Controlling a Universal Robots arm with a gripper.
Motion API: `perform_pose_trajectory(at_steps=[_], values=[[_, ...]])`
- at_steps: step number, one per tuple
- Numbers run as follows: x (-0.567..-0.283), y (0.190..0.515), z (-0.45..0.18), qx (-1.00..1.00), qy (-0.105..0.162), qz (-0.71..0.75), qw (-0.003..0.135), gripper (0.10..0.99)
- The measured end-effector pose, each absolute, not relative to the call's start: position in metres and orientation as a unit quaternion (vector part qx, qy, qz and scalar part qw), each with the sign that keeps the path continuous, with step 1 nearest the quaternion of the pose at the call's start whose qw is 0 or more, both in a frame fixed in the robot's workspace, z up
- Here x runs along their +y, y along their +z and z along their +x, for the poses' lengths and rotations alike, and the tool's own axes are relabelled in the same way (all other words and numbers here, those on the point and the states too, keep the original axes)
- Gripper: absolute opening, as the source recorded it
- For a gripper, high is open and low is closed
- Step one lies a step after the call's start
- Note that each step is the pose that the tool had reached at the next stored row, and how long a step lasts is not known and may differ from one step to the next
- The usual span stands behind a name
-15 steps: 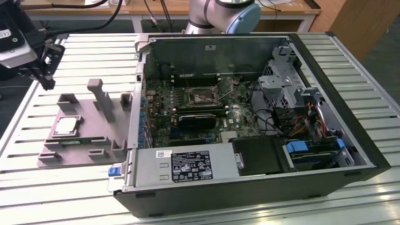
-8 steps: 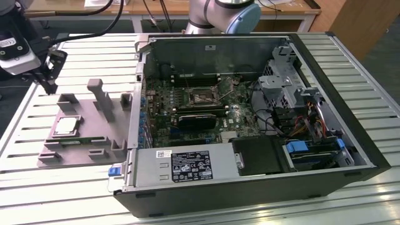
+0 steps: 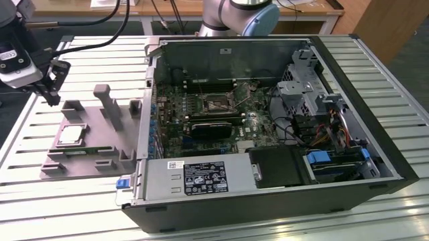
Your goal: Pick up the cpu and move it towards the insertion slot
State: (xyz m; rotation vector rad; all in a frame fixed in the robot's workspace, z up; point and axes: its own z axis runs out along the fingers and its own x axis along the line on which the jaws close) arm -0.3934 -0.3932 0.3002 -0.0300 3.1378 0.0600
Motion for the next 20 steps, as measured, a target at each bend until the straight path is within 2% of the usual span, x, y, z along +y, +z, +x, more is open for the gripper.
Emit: perform_pose_trajectory(at_steps=[20], values=[[-0.395,0.264,-0.401,1.000,0.019,-0.010,0.001,0.102]])
